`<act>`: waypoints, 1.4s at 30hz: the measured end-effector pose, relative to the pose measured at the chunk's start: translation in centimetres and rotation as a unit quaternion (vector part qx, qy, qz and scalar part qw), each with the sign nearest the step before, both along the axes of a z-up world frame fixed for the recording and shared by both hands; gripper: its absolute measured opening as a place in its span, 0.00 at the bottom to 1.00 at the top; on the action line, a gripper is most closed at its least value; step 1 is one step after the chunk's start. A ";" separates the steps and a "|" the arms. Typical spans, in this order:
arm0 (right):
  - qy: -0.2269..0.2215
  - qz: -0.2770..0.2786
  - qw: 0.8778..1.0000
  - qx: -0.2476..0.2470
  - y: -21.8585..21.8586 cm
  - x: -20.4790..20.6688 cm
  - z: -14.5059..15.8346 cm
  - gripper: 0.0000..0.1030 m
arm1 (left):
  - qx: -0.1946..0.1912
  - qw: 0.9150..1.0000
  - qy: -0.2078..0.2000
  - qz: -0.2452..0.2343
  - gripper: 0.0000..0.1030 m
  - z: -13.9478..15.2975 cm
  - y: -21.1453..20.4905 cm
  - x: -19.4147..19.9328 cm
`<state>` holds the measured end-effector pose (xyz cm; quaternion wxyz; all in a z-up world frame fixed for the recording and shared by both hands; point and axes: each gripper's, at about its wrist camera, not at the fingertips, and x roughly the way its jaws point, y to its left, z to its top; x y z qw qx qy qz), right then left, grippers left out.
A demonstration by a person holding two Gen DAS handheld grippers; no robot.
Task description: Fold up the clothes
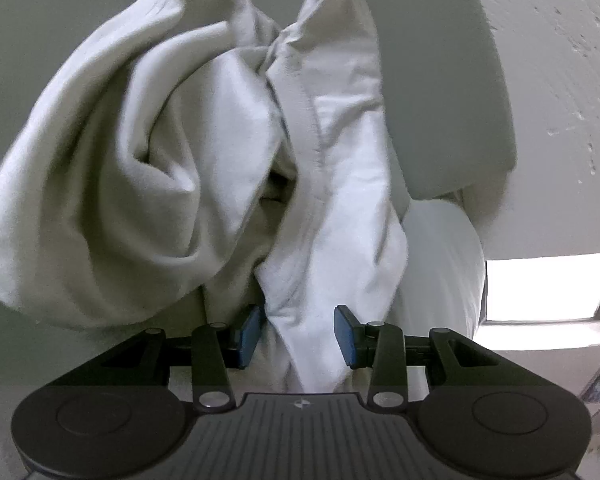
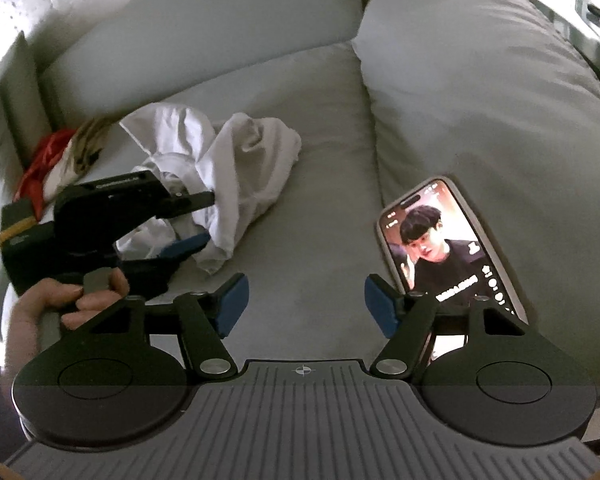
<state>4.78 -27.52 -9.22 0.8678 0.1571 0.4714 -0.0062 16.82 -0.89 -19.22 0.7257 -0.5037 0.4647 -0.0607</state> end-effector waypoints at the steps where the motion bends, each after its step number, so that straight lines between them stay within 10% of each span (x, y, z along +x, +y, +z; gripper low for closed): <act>1: 0.000 -0.001 1.000 0.002 -0.2 -0.1 0.0 0.69 | 0.005 1.000 0.000 0.006 0.36 -0.1 0.0 0.0; 7: 0.004 -0.012 1.000 0.008 -1.3 -0.5 -0.1 0.70 | 0.012 0.999 -0.014 0.031 0.16 0.0 -0.1 0.3; 13: -0.001 -0.022 1.000 0.018 -2.3 -1.3 0.6 0.71 | 0.104 0.993 -0.057 0.003 0.03 5.2 0.2 -1.1; 19: -0.027 -0.078 0.995 0.047 -4.5 -3.6 2.4 0.71 | 0.239 0.955 -0.168 -0.043 0.03 14.1 2.6 -4.3; 22: -0.051 -0.122 0.990 0.054 -5.6 -5.3 3.7 0.71 | 0.345 0.904 -0.245 -0.058 0.03 19.8 3.8 -5.9; 28: -0.085 -0.159 0.982 0.062 -6.6 -8.6 6.1 0.74 | 0.485 0.748 -0.430 -0.138 0.03 26.7 6.0 -9.1; 31: -0.094 -0.147 0.983 0.063 -6.1 -9.6 6.9 0.74 | 0.512 0.690 -0.477 -0.186 0.03 29.3 6.5 -12.1; 35: -0.102 -0.115 0.987 0.054 -4.7 -10.1 7.5 0.74 | 0.469 0.702 -0.468 -0.260 0.03 26.0 4.9 -16.1; 42: -0.049 0.030 0.998 0.027 2.0 -6.6 6.1 0.75 | 0.466 0.741 -0.350 -0.333 0.03 10.7 0.4 -18.9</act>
